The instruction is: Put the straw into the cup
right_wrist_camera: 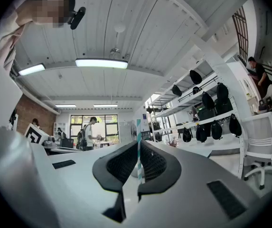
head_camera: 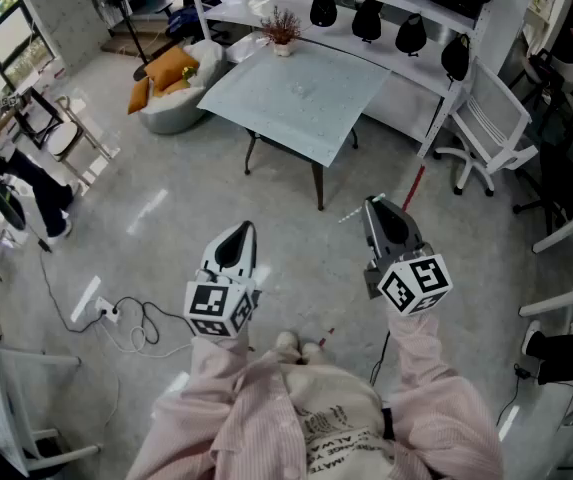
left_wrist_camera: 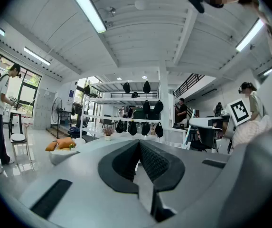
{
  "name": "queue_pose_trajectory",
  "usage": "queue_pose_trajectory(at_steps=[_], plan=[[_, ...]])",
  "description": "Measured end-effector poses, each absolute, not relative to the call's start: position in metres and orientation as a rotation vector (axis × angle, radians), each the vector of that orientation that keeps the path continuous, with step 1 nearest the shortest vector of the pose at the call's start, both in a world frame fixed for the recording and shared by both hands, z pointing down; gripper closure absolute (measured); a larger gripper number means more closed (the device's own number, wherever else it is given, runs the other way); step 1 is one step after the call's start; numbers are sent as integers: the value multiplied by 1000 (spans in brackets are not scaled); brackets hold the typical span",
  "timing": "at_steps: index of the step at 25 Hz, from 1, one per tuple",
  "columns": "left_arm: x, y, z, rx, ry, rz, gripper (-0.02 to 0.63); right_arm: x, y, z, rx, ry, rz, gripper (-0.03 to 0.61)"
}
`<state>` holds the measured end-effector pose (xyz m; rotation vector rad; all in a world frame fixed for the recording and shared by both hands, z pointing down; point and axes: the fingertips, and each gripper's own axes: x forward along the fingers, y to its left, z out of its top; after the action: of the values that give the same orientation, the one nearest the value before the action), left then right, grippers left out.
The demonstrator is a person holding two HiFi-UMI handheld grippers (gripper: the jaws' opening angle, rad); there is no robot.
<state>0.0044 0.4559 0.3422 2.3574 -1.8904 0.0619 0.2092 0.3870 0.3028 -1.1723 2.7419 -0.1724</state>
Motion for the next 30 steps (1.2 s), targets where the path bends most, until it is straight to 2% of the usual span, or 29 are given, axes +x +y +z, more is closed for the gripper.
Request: queue_pose_trajectory(at_steps=[17,30], plan=[[11,436,357,2310,-1913,56,614,228,359,314,-1173,2682,-235,566],[-10,361,361,2302,-1931,37,614,217,284,322,-1202,2640,-268,566]])
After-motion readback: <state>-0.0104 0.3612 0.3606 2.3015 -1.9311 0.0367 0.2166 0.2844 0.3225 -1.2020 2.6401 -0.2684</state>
